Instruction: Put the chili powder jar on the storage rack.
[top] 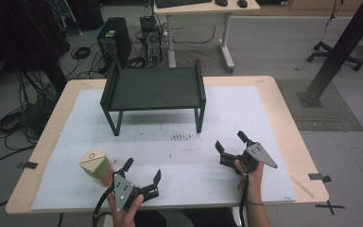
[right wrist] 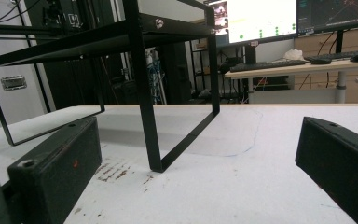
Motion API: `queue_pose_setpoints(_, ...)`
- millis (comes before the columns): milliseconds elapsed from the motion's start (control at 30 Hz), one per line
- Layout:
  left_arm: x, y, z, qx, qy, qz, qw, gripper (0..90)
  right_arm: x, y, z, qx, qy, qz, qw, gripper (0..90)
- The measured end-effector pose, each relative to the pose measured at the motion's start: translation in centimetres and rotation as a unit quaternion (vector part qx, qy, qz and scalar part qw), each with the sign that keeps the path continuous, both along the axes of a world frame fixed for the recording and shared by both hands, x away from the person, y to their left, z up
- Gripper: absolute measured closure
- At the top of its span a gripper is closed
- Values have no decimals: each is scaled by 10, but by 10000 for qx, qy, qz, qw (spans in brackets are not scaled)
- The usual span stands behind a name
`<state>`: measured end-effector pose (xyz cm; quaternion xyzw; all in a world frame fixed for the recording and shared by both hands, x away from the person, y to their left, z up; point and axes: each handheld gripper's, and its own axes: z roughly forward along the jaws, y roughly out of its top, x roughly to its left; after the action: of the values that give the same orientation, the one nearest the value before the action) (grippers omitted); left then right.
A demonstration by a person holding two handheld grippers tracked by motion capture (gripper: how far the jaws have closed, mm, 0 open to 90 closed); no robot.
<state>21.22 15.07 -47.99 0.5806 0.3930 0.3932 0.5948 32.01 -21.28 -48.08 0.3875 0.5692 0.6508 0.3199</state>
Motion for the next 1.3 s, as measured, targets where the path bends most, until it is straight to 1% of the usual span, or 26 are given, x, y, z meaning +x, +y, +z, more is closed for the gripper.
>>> queue_pose_setpoints(800,-17,15,0,10,3,18,10000,3,0,0,0,-17,12,-2,10000,1)
queue_pose_setpoints(867,-19,17,0,-28,9,18,10000,3,0,0,0,-14,14,-4,10000,1)
queue_pose_setpoints(1300,-35,29,2,86,12,28,10000,4,0,1,0,-41,1,-13,10000,1)
